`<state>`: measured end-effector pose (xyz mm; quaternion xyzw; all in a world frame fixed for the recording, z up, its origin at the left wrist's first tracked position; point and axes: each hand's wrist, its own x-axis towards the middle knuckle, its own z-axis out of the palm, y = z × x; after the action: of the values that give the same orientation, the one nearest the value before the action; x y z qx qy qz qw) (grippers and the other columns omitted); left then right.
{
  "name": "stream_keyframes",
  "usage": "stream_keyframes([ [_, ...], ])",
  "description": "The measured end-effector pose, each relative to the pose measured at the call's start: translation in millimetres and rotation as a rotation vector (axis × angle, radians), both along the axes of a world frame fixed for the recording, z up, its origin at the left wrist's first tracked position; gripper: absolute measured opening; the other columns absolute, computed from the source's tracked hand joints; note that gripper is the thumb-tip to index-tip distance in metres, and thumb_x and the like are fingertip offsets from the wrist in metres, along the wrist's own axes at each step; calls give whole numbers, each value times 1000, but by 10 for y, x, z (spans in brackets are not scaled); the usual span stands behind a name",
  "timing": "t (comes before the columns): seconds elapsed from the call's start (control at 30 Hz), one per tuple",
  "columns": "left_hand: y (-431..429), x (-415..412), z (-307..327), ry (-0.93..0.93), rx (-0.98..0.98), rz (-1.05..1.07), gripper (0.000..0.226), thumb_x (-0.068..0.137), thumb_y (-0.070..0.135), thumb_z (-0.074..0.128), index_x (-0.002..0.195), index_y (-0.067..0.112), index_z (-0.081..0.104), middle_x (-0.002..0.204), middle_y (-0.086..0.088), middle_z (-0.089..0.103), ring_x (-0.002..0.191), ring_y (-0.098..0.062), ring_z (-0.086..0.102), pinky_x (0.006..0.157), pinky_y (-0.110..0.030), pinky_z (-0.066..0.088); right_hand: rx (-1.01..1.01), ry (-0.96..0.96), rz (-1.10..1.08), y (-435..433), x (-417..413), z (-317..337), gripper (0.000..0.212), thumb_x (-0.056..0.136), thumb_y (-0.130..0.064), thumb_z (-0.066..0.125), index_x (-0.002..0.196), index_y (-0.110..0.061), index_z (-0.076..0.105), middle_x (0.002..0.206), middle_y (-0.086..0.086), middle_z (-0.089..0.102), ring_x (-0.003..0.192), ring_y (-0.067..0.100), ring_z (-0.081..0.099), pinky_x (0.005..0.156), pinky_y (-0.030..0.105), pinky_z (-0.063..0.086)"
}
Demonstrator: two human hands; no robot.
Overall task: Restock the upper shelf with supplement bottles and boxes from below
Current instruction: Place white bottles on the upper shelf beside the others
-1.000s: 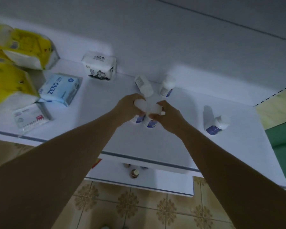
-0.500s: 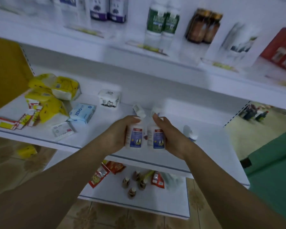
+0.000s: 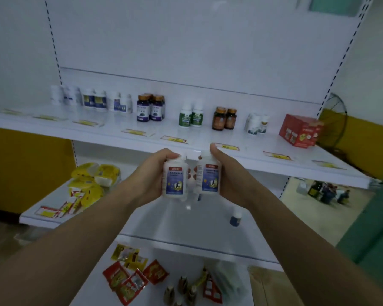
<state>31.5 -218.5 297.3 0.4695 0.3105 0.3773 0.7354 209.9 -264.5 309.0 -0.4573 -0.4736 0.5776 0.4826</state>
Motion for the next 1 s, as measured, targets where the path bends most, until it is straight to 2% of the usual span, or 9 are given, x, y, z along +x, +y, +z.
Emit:
stream_keyframes([
  [0.1, -116, 20, 273, -31, 34, -15, 35, 86, 24, 47, 114, 9, 61, 99, -15, 67, 73, -23, 67, 64, -33, 58, 30, -32, -1, -185, 22, 271, 46, 95, -50, 38, 113, -17, 65, 109, 7, 72, 99, 23, 69, 87, 40, 55],
  [0.2, -202, 14, 441, -50, 48, -37, 47, 84, 21, 48, 127, 3, 55, 95, -16, 68, 70, -24, 68, 64, -33, 58, 44, -60, -17, -284, -3, 419, 45, 94, -52, 38, 101, -19, 68, 94, 3, 76, 84, 17, 73, 84, 37, 54],
  [0.3, -277, -46, 541, -59, 81, -64, 39, 85, 20, 47, 120, 5, 56, 90, -16, 66, 69, -23, 66, 64, -32, 58, 65, -55, -24, -339, -88, 508, 44, 93, -53, 41, 105, -19, 67, 98, 4, 75, 86, 18, 73, 83, 37, 55],
  [0.43, -302, -200, 630, -80, 107, -64, 25, 85, 20, 46, 104, 9, 58, 93, -14, 65, 70, -23, 64, 68, -33, 56, 87, 14, -17, -341, -294, 566, 42, 94, -48, 44, 113, -16, 64, 117, 12, 69, 110, 30, 64, 100, 48, 47],
  [0.63, -271, -573, 744, -76, 175, -68, 23, 87, 18, 43, 90, 11, 66, 74, -6, 71, 62, -19, 67, 64, -29, 56, 113, 91, 52, -193, -641, 641, 46, 94, -43, 46, 127, -12, 56, 125, 15, 64, 120, 33, 58, 106, 49, 41],
  [0.73, -216, -847, 759, -51, 168, -42, 26, 84, 18, 46, 101, 8, 63, 79, -9, 69, 65, -21, 66, 68, -32, 54, 142, 80, 88, -89, -901, 696, 42, 96, -40, 44, 123, -12, 58, 120, 14, 67, 115, 32, 61, 102, 48, 45],
  [0.87, -98, -1300, 780, -42, 170, 0, 27, 81, 19, 48, 104, 8, 58, 83, -11, 66, 69, -22, 63, 70, -31, 54, 170, 44, 137, 114, -1315, 790, 36, 95, -41, 44, 108, -14, 64, 94, 9, 74, 80, 21, 71, 83, 39, 55],
  [0.9, -61, -1421, 792, -45, 176, 8, 28, 81, 19, 48, 104, 8, 59, 83, -11, 67, 69, -22, 63, 70, -32, 54, 175, 42, 149, 164, -1423, 811, 38, 95, -42, 45, 111, -14, 64, 97, 10, 73, 80, 21, 70, 84, 39, 55],
  [1.0, 60, -1767, 844, -63, 198, 43, 29, 84, 18, 45, 105, 8, 61, 78, -10, 68, 66, -22, 65, 71, -32, 54, 175, 56, 183, 328, -1737, 854, 40, 95, -42, 44, 120, -15, 61, 116, 15, 67, 97, 27, 66, 91, 43, 51],
])
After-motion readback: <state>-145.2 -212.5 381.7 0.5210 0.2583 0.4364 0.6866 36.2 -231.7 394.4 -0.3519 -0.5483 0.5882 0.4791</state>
